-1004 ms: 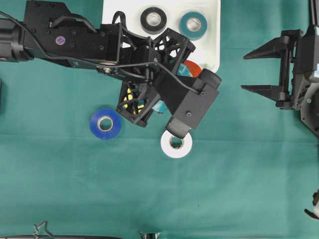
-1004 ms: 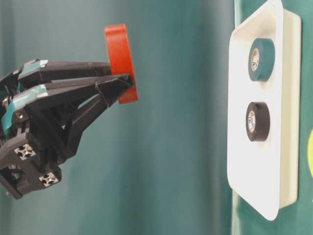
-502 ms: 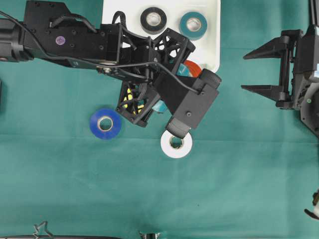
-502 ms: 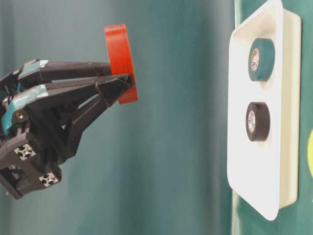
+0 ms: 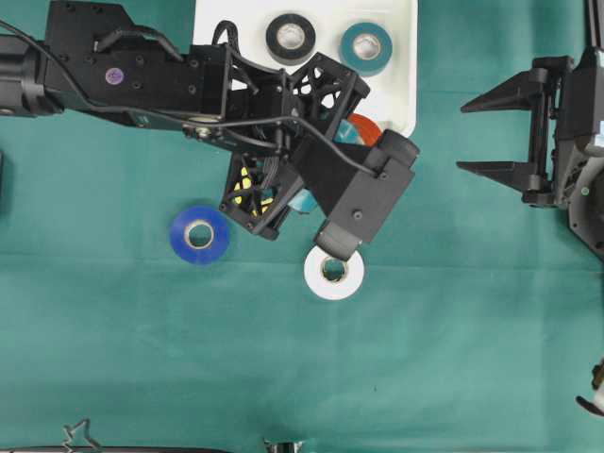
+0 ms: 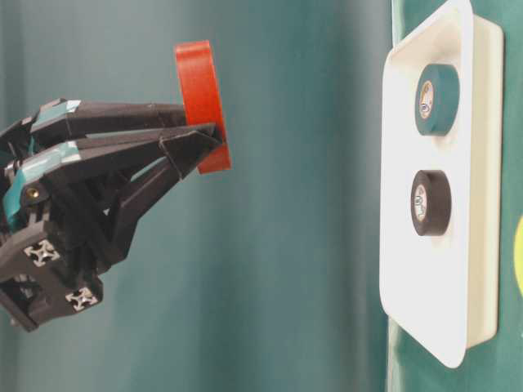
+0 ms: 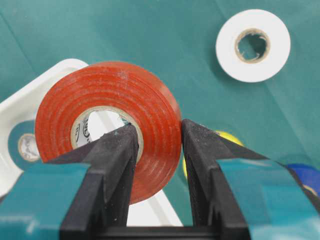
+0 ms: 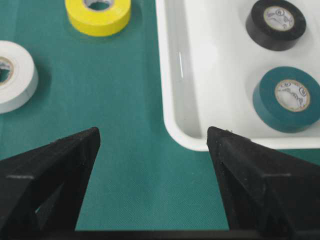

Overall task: Pick up the tape from a random location and place it into the white case.
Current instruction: 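Lift the red roll with the left gripper, then carry the red roll to the tray's left side and lower it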

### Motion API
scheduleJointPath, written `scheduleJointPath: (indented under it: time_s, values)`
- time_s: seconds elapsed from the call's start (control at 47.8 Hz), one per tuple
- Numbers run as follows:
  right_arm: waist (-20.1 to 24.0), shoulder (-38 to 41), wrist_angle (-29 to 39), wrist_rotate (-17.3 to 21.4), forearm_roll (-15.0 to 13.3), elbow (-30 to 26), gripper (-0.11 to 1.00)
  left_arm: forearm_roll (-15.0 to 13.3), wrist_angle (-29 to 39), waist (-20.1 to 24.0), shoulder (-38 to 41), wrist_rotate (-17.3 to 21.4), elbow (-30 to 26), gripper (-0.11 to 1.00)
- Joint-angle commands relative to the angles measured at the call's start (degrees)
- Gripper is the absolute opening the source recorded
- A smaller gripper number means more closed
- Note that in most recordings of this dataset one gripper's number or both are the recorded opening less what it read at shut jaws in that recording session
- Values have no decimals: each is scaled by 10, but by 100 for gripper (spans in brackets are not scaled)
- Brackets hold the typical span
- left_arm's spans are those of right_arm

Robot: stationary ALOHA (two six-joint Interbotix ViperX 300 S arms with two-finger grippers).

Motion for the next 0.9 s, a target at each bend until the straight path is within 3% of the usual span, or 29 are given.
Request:
scheduleJointPath:
  time_s: [0.0,0.481,0.878]
  values:
    - [2,2,-2,-1,-1,-14,82,-1,-4,12,-18,2,-21,25]
    - [2,2,-2,-1,-1,-16,82,-1,-10,122,-17,2,-21,25]
    - [2,3,2,-1,-1,-16,82,-1,-10,142,-39,0,19,25]
